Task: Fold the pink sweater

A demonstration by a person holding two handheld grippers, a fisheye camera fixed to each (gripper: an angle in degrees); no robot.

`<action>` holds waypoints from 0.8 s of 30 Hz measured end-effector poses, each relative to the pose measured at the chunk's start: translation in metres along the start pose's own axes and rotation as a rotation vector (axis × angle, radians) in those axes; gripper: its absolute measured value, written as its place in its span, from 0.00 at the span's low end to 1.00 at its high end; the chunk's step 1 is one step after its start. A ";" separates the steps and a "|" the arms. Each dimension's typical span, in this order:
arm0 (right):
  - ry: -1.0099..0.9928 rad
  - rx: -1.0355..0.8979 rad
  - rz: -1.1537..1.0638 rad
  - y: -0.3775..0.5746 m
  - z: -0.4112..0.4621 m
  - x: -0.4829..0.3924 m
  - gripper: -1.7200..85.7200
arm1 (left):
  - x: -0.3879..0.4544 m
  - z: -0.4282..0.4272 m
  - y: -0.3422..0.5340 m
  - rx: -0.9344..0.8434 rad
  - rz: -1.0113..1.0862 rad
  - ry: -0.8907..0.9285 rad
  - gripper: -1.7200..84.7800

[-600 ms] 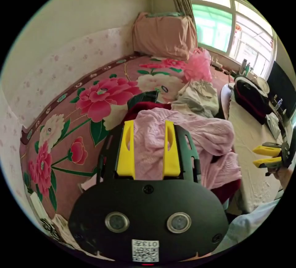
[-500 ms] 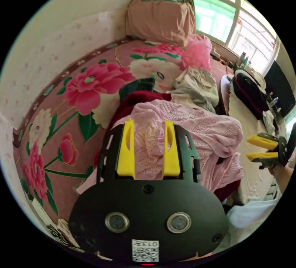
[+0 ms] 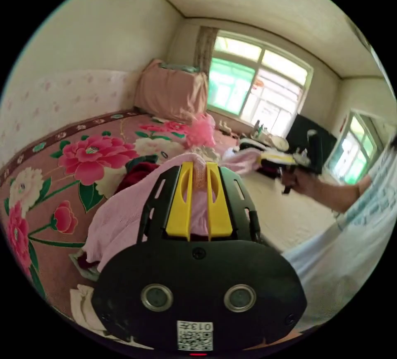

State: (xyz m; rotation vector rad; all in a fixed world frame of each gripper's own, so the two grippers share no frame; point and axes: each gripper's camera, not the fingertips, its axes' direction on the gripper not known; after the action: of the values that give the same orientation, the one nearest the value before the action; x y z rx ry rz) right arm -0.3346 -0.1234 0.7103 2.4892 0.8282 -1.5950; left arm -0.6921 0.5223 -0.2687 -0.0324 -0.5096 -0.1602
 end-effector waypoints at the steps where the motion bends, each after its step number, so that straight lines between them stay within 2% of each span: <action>1: 0.019 0.010 -0.026 0.010 -0.019 -0.007 0.05 | 0.007 0.002 0.005 -0.045 0.020 0.010 0.09; 3: 0.045 -0.004 -0.023 0.034 -0.039 -0.017 0.05 | 0.026 0.021 0.040 -0.207 0.025 0.103 0.09; 5: 0.060 -0.067 0.027 0.062 -0.045 -0.025 0.05 | 0.024 0.025 0.069 -0.268 -0.044 0.097 0.09; 8: 0.086 -0.162 0.105 0.110 -0.045 -0.044 0.05 | 0.004 -0.017 0.078 -0.101 -0.145 0.009 0.11; 10: 0.090 -0.151 0.140 0.134 -0.052 -0.062 0.05 | -0.001 -0.036 0.064 -0.063 -0.072 -0.084 0.13; 13: 0.112 -0.153 0.142 0.150 -0.054 -0.088 0.05 | -0.012 -0.021 0.045 -0.137 0.058 -0.139 0.16; 15: 0.128 -0.145 0.118 0.154 -0.056 -0.105 0.05 | -0.021 0.020 0.034 -0.287 0.155 -0.110 0.17; 17: 0.141 -0.139 0.089 0.157 -0.058 -0.121 0.05 | -0.030 0.049 0.031 -0.365 0.173 -0.135 0.17; 19: 0.141 -0.151 0.076 0.163 -0.060 -0.138 0.05 | -0.046 0.072 0.028 -0.431 0.101 -0.020 0.13; 20: 0.143 -0.160 0.078 0.165 -0.060 -0.141 0.05 | -0.055 0.084 0.027 -0.503 0.084 0.077 0.06; 21: 0.150 -0.177 0.083 0.170 -0.060 -0.147 0.05 | -0.061 0.088 0.026 -0.550 0.073 0.146 0.05; 22: 0.167 -0.184 0.087 0.173 -0.062 -0.152 0.05 | -0.063 0.084 0.023 -0.538 0.058 0.162 0.05; 24: 0.206 -0.175 0.074 0.176 -0.071 -0.160 0.05 | -0.052 0.044 -0.001 -0.388 0.091 0.137 0.04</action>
State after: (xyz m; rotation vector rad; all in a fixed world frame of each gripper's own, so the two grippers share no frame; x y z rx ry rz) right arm -0.2428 -0.3129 0.8413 2.5534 0.8462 -1.2025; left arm -0.7583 0.5321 -0.2557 -0.4203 -0.3336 -0.1685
